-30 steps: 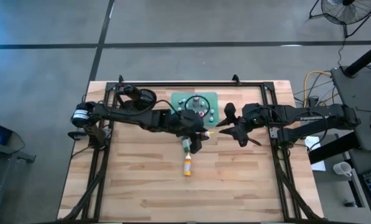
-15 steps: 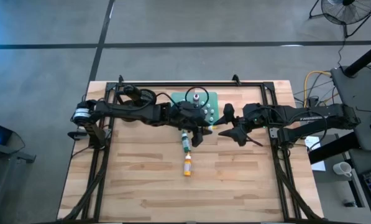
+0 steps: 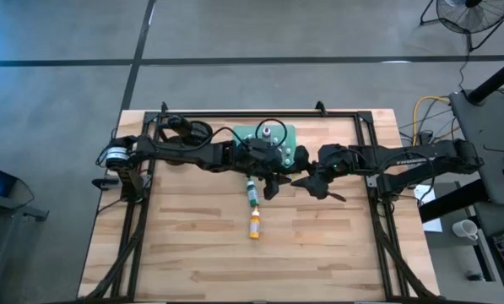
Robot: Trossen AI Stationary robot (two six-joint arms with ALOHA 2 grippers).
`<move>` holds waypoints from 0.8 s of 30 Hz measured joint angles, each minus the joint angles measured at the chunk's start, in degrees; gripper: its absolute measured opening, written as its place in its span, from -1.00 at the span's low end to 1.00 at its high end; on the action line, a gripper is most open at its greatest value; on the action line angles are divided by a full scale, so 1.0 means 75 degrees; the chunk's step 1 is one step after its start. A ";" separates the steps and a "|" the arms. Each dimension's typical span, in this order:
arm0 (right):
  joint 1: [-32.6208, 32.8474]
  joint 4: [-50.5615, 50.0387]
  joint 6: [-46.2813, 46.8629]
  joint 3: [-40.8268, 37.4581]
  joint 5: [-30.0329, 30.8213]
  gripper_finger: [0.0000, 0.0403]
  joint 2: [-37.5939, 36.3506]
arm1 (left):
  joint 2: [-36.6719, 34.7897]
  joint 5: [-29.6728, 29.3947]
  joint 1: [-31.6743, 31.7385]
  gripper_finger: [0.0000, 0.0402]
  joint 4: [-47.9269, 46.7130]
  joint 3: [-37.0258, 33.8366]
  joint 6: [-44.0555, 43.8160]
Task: Pick & Place food coloring
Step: Put the left big yellow food coloring bottle into the bin
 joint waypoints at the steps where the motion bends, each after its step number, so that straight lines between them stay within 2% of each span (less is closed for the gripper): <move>1: 0.0010 0.0007 -0.0014 0.0000 0.0052 0.20 0.0016 | 0.0000 0.0000 0.0001 -0.39 -0.0055 0.0000 0.0008; 7: 0.0015 0.0180 -0.0037 -0.0003 0.0078 0.14 0.0004 | -0.0012 0.0012 0.0000 -0.39 -0.0500 -0.0009 0.0026; 15: 0.0018 0.0233 -0.0037 -0.0006 0.0071 0.03 0.0252 | -0.0012 0.0153 0.0108 -0.39 -0.0347 -0.0008 0.0026; 24: 0.0018 0.0385 -0.0095 -0.0006 0.0144 -0.18 0.0328 | 0.0013 0.0144 0.0144 -0.39 -0.0575 -0.0009 0.0020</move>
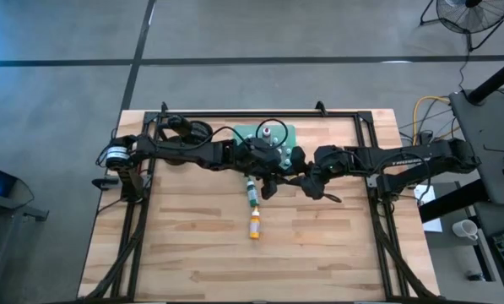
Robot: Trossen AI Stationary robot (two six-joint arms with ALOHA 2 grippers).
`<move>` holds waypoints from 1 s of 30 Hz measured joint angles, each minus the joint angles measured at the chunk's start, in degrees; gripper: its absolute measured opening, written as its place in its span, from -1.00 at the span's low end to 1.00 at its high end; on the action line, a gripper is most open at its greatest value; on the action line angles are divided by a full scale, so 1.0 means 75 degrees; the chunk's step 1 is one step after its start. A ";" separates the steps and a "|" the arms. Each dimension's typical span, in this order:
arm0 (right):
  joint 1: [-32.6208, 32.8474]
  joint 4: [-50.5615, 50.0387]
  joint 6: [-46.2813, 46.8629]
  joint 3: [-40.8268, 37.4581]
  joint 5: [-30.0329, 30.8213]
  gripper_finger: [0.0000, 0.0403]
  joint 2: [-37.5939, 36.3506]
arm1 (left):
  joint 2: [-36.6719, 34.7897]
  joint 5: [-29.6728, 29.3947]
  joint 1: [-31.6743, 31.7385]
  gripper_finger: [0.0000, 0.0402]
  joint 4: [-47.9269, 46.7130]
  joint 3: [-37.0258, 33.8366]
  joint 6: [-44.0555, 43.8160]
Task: Pick & Place food coloring
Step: Put the left big yellow food coloring bottle into the bin
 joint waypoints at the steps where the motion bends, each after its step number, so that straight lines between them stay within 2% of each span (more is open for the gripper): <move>1: 0.0000 -0.0003 0.0000 0.0000 0.0082 -0.21 0.0005 | 0.0015 -0.0002 -0.0001 -0.39 -0.0027 0.0000 0.0001; 10: 0.0055 -0.0078 -0.0091 -0.0003 0.0390 -0.45 0.0041 | 0.0066 -0.0034 -0.0007 -0.39 -0.0089 0.0000 0.0012; 17: 0.0102 -0.0073 -0.0149 -0.0003 0.0690 -0.44 0.0052 | 0.0066 -0.0315 -0.0028 -0.38 -0.0199 0.0003 -0.0355; 23: 0.0145 -0.0226 -0.0083 -0.0003 0.0803 -0.45 0.0050 | 0.0066 -0.1285 -0.0142 -0.18 -0.0364 0.0015 -0.0592; 28: 0.0148 -0.0556 -0.0076 -0.0003 0.0787 -0.45 0.0041 | -0.0110 -0.1426 -0.0239 -0.02 -0.0745 0.0000 -0.0548; 30: 0.0152 -0.0599 -0.0072 -0.0003 0.0863 -0.45 0.0041 | -0.0266 -0.1432 -0.0282 0.02 -0.1262 0.0012 -0.0652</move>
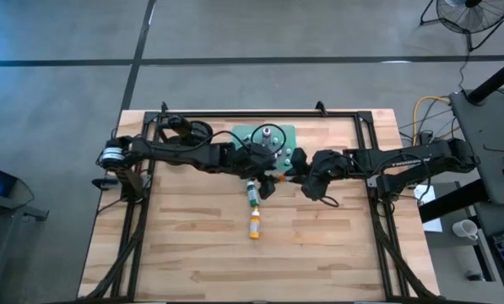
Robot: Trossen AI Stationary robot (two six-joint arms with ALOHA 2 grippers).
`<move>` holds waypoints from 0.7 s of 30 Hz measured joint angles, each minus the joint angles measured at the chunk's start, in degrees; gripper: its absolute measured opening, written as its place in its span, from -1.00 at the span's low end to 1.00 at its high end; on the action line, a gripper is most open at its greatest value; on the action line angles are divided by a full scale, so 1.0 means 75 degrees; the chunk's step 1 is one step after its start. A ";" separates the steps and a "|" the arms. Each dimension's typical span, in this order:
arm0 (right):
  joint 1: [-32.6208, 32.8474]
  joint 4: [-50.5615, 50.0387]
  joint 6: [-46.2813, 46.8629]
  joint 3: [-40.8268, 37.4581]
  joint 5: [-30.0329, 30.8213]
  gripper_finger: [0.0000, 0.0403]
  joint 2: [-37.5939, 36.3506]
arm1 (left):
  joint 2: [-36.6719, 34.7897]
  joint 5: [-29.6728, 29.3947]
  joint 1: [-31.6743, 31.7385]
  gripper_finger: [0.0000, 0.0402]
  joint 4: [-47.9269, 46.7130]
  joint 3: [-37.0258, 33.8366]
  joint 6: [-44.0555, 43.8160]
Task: Pick & Place food coloring
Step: Put the left big yellow food coloring bottle into the bin
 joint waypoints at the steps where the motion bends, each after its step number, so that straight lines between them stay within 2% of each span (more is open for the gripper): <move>1: 0.0000 -0.0002 0.0013 0.0000 0.0055 -0.45 0.0000 | -0.0100 0.0000 -0.0024 0.03 -0.0367 0.0000 -0.0097; 4: -0.0012 0.0077 0.0040 0.0000 0.0386 -0.45 0.0000 | -0.0430 -0.0004 -0.0139 0.03 -0.1696 -0.0004 -0.0583; 7: -0.0049 0.0186 0.0561 0.0009 0.1177 -0.45 0.0165 | -0.0822 -0.0125 -0.0402 0.04 -0.2555 -0.0015 -0.1098; 9: -0.0122 -0.0088 0.1085 0.0112 0.1551 -0.45 0.0411 | -0.1069 -0.0501 -0.0663 0.04 -0.2798 -0.0015 -0.1520; 12: -0.0182 -0.0482 0.1950 0.0585 0.1755 -0.45 0.0967 | -0.1396 -0.1474 -0.1069 0.04 -0.3128 -0.0022 -0.2273; 17: -0.0239 -0.1275 0.3724 0.2043 0.2620 -0.46 0.2241 | -0.1893 -0.3228 -0.1562 0.04 -0.3895 -0.0023 -0.4016; 21: -0.0518 -0.2716 0.4628 0.3704 0.2664 -0.46 0.3330 | -0.2131 -0.3702 -0.1841 0.04 -0.4853 -0.0023 -0.4849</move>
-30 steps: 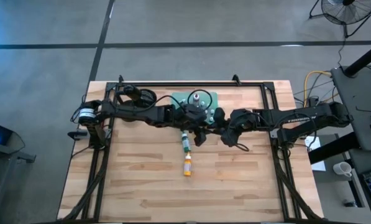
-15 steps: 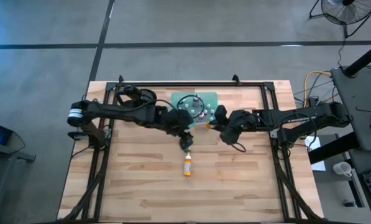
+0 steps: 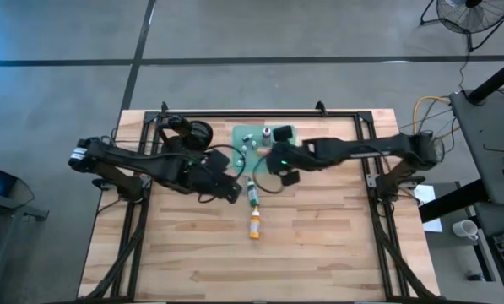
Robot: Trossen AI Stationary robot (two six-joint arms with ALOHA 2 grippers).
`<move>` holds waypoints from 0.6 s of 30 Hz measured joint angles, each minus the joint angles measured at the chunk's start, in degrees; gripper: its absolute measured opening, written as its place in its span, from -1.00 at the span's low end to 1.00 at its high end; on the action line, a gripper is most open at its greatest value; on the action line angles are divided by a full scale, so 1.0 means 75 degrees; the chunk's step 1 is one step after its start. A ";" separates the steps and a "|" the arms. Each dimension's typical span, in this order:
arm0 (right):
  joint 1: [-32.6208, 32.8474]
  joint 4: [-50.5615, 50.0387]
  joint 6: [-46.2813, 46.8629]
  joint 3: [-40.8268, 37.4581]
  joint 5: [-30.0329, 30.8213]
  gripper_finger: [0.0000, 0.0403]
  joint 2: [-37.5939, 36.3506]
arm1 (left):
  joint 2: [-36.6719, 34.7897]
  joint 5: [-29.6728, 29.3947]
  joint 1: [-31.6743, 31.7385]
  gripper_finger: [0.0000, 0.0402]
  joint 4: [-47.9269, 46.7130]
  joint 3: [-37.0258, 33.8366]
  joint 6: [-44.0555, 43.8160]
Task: Pick & Place food coloring
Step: Put the left big yellow food coloring bottle into the bin
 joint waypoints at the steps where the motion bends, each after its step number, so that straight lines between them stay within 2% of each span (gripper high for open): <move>1: -0.0088 -0.0431 0.0238 0.0413 -0.0012 -0.46 0.0301 | -0.0049 -0.0035 -0.0021 0.04 -0.0317 0.0000 -0.0173; 6: -0.0609 -0.2125 0.1223 0.2086 -0.0708 -0.46 0.1503 | -0.0075 -0.0407 -0.0202 0.04 -0.1640 -0.0006 -0.0456; 10: -0.0840 -0.2770 0.1495 0.3042 -0.1073 -0.46 0.2265 | -0.0162 -0.0495 -0.0512 0.04 -0.1880 -0.0227 -0.0322; 14: -0.0903 -0.3126 0.1454 0.4027 -0.1406 -0.46 0.3024 | -0.0695 -0.0522 -0.0797 0.04 -0.2354 -0.0940 -0.0624; 18: -0.0919 -0.3746 0.1398 0.5153 -0.1484 -0.46 0.3868 | -0.1609 -0.0405 -0.1017 0.04 -0.2238 -0.1878 -0.1171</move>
